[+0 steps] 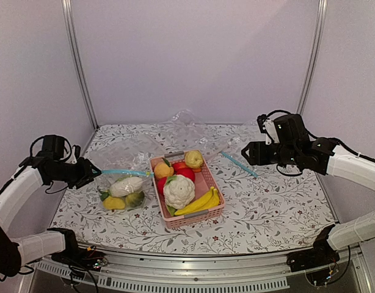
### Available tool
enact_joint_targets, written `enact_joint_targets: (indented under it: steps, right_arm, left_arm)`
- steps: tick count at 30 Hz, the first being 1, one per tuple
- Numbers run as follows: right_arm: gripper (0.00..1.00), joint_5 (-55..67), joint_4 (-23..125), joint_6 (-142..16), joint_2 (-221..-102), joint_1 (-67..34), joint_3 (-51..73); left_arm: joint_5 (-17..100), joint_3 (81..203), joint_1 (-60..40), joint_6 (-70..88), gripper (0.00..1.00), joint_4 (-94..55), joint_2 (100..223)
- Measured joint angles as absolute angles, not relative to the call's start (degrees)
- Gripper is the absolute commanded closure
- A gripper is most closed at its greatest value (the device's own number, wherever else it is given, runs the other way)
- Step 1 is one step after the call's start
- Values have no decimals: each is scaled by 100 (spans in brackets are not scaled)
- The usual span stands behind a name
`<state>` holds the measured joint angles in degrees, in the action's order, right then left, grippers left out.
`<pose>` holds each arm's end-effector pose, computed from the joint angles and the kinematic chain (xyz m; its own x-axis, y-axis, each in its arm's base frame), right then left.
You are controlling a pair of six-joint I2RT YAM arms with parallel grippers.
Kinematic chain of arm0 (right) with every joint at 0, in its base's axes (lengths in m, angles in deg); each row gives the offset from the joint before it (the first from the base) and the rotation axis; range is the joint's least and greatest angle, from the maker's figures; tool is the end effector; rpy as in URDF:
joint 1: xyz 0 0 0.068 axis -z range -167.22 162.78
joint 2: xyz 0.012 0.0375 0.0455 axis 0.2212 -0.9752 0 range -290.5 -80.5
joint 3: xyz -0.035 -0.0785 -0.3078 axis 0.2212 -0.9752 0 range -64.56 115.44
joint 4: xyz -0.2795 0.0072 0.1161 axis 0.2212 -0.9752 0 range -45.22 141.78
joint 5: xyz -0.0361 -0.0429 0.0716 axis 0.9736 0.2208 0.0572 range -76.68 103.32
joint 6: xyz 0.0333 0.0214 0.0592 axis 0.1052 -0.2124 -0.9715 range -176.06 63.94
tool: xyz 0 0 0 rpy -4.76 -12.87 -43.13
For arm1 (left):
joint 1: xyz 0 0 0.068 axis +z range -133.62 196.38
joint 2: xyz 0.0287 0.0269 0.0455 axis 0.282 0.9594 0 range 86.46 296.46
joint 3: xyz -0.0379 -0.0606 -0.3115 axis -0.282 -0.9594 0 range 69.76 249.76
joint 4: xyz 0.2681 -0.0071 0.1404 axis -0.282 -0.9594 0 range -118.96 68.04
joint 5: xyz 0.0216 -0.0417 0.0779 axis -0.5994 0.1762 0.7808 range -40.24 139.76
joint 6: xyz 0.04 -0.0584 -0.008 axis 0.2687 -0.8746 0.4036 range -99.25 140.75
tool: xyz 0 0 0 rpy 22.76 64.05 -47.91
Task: Place the food in the zip-top bag and seal the zipper
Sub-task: Place the zipper food storage bag at the center of the board, then reset both arms
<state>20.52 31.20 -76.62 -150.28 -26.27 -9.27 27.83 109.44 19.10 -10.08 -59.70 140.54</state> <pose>0.2490 0.1927 0.3163 -0.6093 -0.0457 -0.7916 -0.3539 0.9091 0.2199 0.2110 -0.0120 0.2512 -0.7720 -0.5126 -0.3759 -0.2454 0.7858 -0.5678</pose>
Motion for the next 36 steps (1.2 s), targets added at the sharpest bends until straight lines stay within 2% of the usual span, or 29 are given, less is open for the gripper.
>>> enact_joint_targets:
  steps: [3,6,7,9,17,26,31,36]
  right_arm:
    - [20,2087,3114,-7690,-15024,-2596,-954]
    - [9,2161,3118,-7738,-15008,-2539,-971]
    - [5,2181,3114,-7758,-14995,-2518,-984]
    - [1,2216,3099,-7797,-14980,-2461,-991]
    - [1,2310,3081,-7930,-14954,-1993,-1094]
    - [1,2266,3271,-7930,-14805,-467,-1633]
    - [1,2183,4027,-7821,-14230,540,-2361]
    - [1,2262,5269,-7541,-13789,1047,-3297]
  left_arm:
    - [2842,10944,1914,-1014,14,-5933,14048]
    - [3051,10972,1921,-982,2,-5911,14032]
    - [3156,11007,1925,-977,1,-5911,14028]
    - [3333,11079,1932,-938,1,-5874,14015]
    - [4299,11167,1945,-1082,0,-5039,14017]
    - [5910,10513,1945,-625,0,-3004,13855]
    - [6385,9709,1945,-9,0,-1347,13731]
    - [6511,9051,1943,594,0,-16,14426]
